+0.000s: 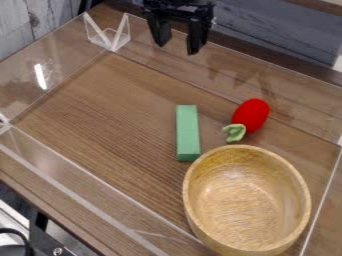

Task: Move the red object to the right side of the table

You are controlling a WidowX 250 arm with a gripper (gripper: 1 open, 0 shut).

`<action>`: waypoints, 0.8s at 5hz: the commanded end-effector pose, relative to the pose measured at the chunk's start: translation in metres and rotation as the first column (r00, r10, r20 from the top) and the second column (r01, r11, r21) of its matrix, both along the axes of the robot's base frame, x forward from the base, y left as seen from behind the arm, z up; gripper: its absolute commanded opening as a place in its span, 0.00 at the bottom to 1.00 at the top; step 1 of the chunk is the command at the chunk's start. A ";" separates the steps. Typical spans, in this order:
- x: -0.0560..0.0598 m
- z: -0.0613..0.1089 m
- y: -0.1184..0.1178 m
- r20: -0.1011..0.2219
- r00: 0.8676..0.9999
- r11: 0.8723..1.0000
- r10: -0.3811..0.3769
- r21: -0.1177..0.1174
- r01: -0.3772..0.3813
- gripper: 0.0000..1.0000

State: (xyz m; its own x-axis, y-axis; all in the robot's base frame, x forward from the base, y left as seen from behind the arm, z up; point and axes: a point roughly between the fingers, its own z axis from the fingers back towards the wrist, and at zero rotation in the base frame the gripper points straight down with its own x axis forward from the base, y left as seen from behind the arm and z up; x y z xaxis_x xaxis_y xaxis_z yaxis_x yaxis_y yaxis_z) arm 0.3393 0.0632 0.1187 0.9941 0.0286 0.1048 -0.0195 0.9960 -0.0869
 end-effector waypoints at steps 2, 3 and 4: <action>0.015 0.027 0.033 0.063 0.992 0.992 0.113 0.044 -0.115 1.00; 0.018 0.016 0.029 0.054 0.992 0.992 0.115 0.049 -0.118 1.00; 0.025 0.007 0.025 0.061 0.991 0.992 0.117 0.050 -0.120 1.00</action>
State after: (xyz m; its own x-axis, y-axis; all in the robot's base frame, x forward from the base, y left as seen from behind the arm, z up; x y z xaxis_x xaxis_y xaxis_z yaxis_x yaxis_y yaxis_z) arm 0.3606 0.0876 0.1074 0.9846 0.1370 0.1091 -0.1322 0.9900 -0.0499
